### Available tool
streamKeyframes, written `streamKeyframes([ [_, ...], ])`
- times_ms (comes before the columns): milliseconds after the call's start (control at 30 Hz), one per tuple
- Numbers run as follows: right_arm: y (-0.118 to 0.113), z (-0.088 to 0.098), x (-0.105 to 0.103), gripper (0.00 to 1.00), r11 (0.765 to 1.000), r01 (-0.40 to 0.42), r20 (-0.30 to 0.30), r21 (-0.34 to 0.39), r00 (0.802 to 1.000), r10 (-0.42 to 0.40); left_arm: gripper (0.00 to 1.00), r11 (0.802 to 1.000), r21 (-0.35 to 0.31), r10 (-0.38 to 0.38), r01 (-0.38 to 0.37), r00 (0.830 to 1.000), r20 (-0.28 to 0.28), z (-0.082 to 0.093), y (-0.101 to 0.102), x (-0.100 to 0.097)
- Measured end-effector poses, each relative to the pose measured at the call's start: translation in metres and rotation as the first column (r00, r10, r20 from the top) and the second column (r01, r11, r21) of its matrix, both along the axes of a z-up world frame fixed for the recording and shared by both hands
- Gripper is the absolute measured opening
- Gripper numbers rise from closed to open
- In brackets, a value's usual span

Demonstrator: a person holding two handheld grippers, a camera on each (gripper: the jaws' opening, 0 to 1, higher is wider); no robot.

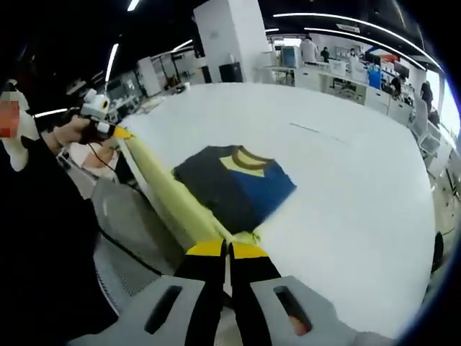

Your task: Fold the garment on the visible template until the final outline fits inside the template.

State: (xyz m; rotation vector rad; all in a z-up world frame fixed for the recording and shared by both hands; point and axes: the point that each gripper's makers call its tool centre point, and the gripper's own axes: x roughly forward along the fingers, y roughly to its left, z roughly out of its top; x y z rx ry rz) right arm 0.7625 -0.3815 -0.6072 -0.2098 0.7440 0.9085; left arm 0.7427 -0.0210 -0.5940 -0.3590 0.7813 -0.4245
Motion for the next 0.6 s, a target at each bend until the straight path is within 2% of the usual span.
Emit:
streamKeyframes([
  [167, 0.001, 0.002, 0.023, 0.02, 1.0, -0.004, 0.026, -0.002, 1.0, 0.004, 0.0, 1.0, -0.007, 0.006, -0.006, 1.0, 0.019, 0.002, 0.001, 0.02],
  [600, 0.007, -0.008, 0.071, 0.02, 1.0, 0.0, 0.048, -0.008, 0.999, 0.0, 0.0, 1.0, -0.003, 0.024, -0.024, 1.0, 0.001, -0.016, 0.008, 0.057],
])
